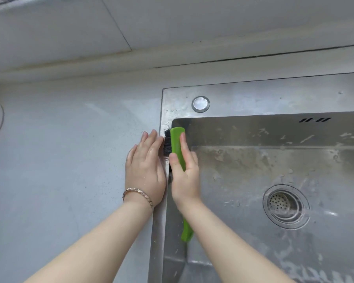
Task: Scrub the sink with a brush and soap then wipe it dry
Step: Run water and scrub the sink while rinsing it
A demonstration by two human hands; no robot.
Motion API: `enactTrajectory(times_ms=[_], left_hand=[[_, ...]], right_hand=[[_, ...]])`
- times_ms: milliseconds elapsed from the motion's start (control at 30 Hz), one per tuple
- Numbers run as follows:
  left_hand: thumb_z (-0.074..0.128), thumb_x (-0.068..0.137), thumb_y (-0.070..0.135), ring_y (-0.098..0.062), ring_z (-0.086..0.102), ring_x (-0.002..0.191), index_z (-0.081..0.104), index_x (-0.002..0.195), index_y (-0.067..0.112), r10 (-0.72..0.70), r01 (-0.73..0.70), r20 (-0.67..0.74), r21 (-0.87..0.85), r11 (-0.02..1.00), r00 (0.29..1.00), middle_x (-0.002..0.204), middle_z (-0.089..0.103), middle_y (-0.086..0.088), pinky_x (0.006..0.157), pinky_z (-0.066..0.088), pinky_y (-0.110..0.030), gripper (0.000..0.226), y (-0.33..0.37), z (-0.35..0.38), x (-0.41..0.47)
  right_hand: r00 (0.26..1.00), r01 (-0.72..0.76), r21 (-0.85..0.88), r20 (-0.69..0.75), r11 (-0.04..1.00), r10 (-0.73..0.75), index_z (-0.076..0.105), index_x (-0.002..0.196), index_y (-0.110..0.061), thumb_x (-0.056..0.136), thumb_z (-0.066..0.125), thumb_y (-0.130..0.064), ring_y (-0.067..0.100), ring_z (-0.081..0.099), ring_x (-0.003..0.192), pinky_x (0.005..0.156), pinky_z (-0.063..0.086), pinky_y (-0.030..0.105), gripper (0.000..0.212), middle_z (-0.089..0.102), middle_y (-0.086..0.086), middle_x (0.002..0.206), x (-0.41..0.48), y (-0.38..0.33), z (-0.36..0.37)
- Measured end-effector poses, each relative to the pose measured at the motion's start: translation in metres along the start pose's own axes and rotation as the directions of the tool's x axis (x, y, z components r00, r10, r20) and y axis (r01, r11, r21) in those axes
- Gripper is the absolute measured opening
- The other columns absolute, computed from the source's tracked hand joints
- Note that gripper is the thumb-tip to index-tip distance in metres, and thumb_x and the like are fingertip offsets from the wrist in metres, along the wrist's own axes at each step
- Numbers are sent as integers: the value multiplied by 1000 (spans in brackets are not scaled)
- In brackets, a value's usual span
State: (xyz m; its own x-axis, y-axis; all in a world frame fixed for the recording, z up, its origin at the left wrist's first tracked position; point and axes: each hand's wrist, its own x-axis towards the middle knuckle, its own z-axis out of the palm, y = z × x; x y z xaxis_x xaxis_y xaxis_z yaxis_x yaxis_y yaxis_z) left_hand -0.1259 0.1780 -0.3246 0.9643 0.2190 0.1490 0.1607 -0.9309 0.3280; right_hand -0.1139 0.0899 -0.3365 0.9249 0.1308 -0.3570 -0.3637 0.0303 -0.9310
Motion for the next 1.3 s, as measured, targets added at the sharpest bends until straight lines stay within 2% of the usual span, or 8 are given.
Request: enactTrajectory(times_ms=[100,200,267,500,700,867,1067,1300], left_hand=[[24,81,13,-27,40,130,56,124,5,-2,2,10,28,1000,1000,136,50,-12,105,18,-31,53,2,-1,0],[22,81,13,-27,39,132,55,124,6,-14,13,13,42,999,1000,137,49,-11,106,16,-30,56,6,-3,0],[21,81,14,-26,37,132,55,125,6,-14,14,13,51,999,1000,138,48,-11,107,15,-29,56,5,-2,-2],[18,81,18,-20,31,136,52,128,9,-29,28,24,36,999,999,142,44,-6,110,13,-28,59,4,-3,-2],[19,81,17,-23,34,135,54,127,8,-22,22,11,32,999,1000,140,46,-8,109,17,-32,59,3,0,-1],[18,81,18,-23,33,136,53,127,8,-25,24,19,18,1000,1000,141,45,-7,110,15,-30,59,4,-1,-2],[17,79,19,-23,33,136,54,127,8,-28,28,20,2,1000,999,141,45,-8,110,18,-35,61,5,-2,-1],[14,78,20,-23,32,137,53,128,8,-27,25,44,49,998,999,142,44,-8,110,20,-37,64,7,-5,-2]], right_hand=[[999,-29,70,19,997,28,34,138,-36,96,48,-12,-27,42,97,90,27,-2,50,45,-21,107,9,4,-4],[992,-127,142,-2,982,128,34,142,-32,98,44,-15,-8,35,124,110,23,17,48,41,-11,139,12,13,-7],[982,-182,143,-16,973,186,33,143,-30,98,43,-15,-3,32,125,110,22,19,49,35,-7,147,10,23,-5],[841,-539,-188,-58,821,539,27,147,-27,99,42,-22,25,41,131,107,30,27,50,41,8,146,-14,81,-32],[985,-166,18,42,986,166,32,144,-28,97,47,-15,-2,33,124,107,21,16,51,36,-16,130,2,27,-19],[845,-527,-156,5,835,535,27,147,-21,99,43,-15,18,41,130,103,28,18,51,38,4,147,-36,70,-26],[961,-276,31,29,961,275,31,144,-30,98,45,-14,-7,33,120,102,21,10,51,34,-21,130,-42,30,-17],[797,-584,-242,6,775,603,27,147,-22,98,43,-17,24,41,131,108,30,26,51,39,8,147,-46,92,-26]])
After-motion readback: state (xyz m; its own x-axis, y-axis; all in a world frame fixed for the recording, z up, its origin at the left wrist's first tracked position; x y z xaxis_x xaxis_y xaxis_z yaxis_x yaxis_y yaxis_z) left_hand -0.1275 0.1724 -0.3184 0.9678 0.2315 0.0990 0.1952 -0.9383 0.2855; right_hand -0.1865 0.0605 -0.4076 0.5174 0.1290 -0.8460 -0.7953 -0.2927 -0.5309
